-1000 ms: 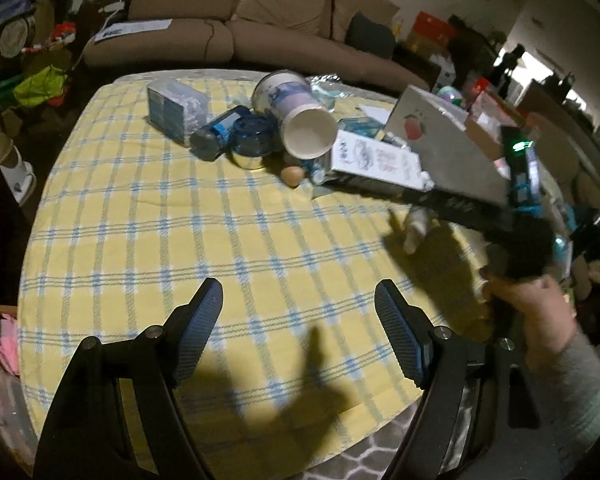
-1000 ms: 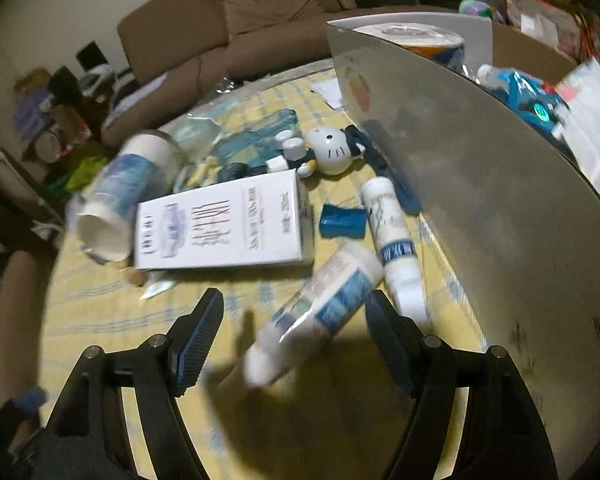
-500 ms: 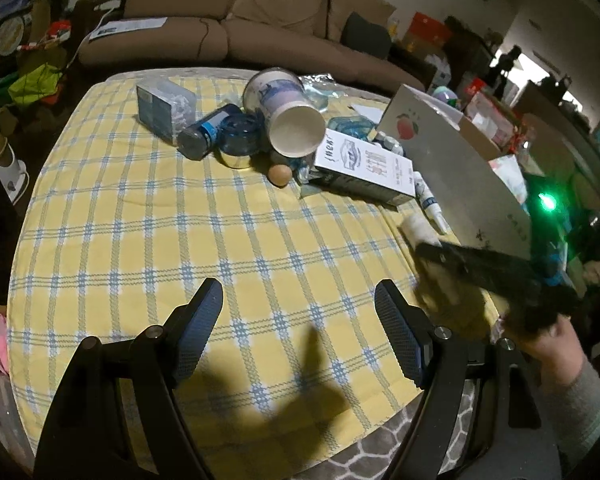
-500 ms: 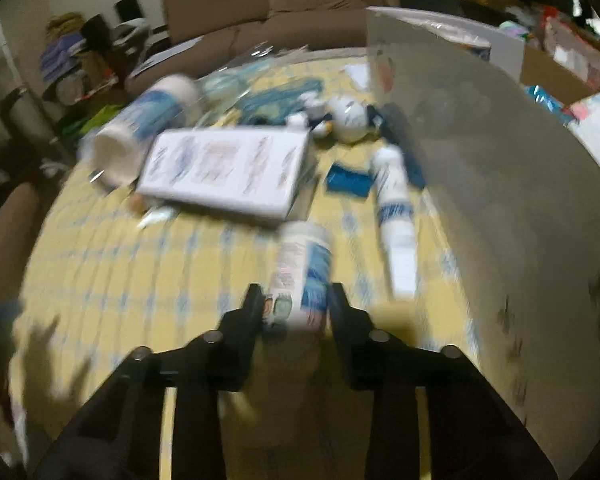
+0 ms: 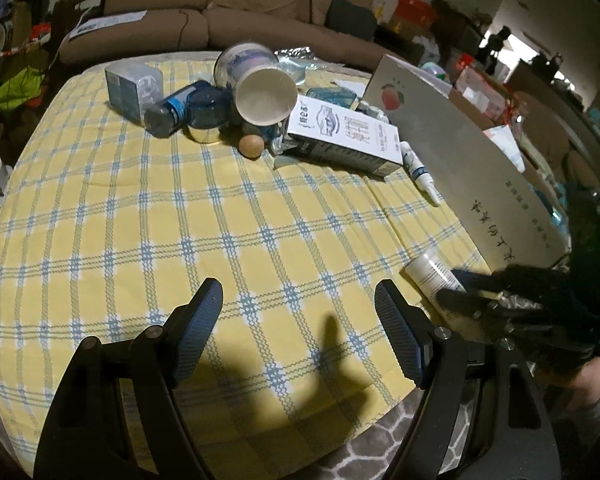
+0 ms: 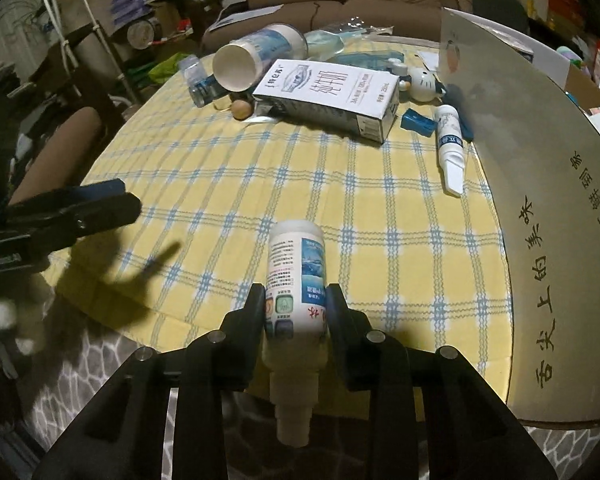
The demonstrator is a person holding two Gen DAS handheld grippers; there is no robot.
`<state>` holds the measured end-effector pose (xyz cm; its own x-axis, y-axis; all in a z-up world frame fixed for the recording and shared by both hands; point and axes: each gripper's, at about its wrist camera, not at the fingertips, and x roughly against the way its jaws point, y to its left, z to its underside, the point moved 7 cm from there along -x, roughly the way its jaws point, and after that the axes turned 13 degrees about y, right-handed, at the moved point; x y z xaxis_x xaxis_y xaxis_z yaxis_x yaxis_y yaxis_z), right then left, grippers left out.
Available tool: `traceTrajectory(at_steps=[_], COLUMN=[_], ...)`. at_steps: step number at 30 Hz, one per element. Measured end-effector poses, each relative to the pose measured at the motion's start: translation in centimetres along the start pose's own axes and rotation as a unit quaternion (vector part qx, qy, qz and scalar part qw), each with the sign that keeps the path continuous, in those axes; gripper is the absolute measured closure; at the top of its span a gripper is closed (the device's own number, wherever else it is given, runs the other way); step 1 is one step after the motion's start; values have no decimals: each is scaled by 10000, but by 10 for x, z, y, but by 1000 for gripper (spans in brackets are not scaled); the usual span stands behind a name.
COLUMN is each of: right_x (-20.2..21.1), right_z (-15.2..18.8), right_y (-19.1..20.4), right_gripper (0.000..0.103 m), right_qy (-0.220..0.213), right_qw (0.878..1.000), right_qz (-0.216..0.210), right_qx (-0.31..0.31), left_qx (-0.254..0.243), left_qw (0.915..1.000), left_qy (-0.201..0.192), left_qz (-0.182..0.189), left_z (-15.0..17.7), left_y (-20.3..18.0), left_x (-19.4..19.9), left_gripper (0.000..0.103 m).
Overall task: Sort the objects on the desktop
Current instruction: 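Grasp the white spray bottle with the right tool and lift it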
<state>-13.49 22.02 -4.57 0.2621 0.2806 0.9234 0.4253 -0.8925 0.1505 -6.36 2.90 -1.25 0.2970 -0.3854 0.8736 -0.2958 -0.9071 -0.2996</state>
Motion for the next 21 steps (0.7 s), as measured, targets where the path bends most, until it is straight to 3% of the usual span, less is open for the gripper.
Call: traceTrajectory(at_steps=[1, 3, 6, 9, 13, 17, 21], right_x=[4, 18, 26, 18, -5, -30, -49], right_z=[-4, -18, -46, -75, -105, -115, -119], right_y=[-2, -8, -19, -35, -66, -86, -91], right_gripper=[52, 40, 40, 42, 56, 66, 66], right_qy=[-97, -423, -684, -664, -363, -7, 201], right_qw=[9999, 9986, 9951, 9918, 9827, 9717, 9628], right_qz=[62, 295, 684, 1028, 1733, 2296, 2670], right_qx=[-31, -91, -188, -362, -548, -551, -354], left_qx=[11, 21, 21, 37, 83, 82, 34], left_qw=[10000, 10000, 10000, 10000, 9999, 9997, 9996], left_qy=[21, 41, 22, -1, -8, -66, -86], left_qz=[-5, -9, 36, 61, 124, 238, 282], left_z=[0, 1, 0, 0, 0, -4, -4], left_y=[0, 1, 0, 0, 2, -2, -7], left_x=[-1, -3, -1, 1, 3, 8, 11], left_gripper=[27, 27, 27, 27, 27, 27, 27])
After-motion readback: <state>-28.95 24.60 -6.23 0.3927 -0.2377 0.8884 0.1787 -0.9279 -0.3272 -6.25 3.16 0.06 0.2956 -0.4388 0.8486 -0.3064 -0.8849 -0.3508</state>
